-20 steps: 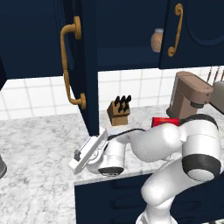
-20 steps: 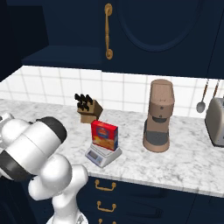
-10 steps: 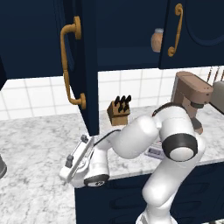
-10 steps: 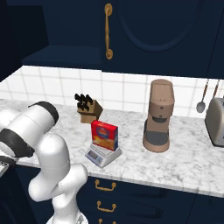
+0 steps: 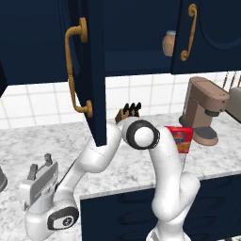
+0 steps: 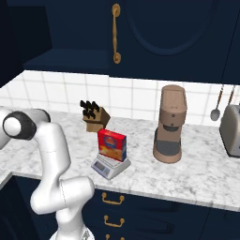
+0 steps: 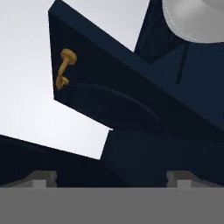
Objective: Pick the boxed food and place it on the digital scale for weighing, and close the cabinet.
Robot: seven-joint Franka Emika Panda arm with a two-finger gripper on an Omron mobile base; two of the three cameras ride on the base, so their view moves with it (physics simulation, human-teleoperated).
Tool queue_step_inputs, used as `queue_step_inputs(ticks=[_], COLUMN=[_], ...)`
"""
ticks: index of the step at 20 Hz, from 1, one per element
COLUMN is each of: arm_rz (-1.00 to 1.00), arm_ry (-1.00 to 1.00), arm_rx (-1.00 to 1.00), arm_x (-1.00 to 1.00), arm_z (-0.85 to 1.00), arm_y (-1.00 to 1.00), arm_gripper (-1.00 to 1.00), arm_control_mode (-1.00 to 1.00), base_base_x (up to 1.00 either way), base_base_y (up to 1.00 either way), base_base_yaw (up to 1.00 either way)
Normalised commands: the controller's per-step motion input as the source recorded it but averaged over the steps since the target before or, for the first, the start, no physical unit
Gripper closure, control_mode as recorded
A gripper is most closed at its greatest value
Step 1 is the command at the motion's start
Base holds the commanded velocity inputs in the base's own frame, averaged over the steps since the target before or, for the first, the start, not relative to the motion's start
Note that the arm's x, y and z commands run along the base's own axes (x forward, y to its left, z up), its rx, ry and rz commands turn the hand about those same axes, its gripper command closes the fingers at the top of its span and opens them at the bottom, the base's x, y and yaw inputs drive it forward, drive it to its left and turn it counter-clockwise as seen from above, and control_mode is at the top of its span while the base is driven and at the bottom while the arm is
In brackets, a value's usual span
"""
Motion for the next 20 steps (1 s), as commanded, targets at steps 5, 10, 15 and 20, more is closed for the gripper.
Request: queue_step_inputs(ticks=[5,10,15,20], arm_rz=[0.0,0.04,0.0,0.0], arm_ry=[0.6,0.55,0.64,0.82], arm_rx=[0.57,0.48,0.13,0.08], arm_x=[-0.12,-0.12,0.22,0.59], arm_z=[0.05,0.0,0.11,0.48], arm_y=[-0.99,-1.0,-0.91,-0.84], arm_gripper=[-1.0,-1.0,-1.0,-1.0], arm_control_mode=[-1.0,-1.0,-1.0,-1.0], base_base_x=[0.0,0.0,0.0,0.0], base_base_y=[0.0,0.0,0.0,0.0], base_base_yaw=[0.0,0.0,0.0,0.0])
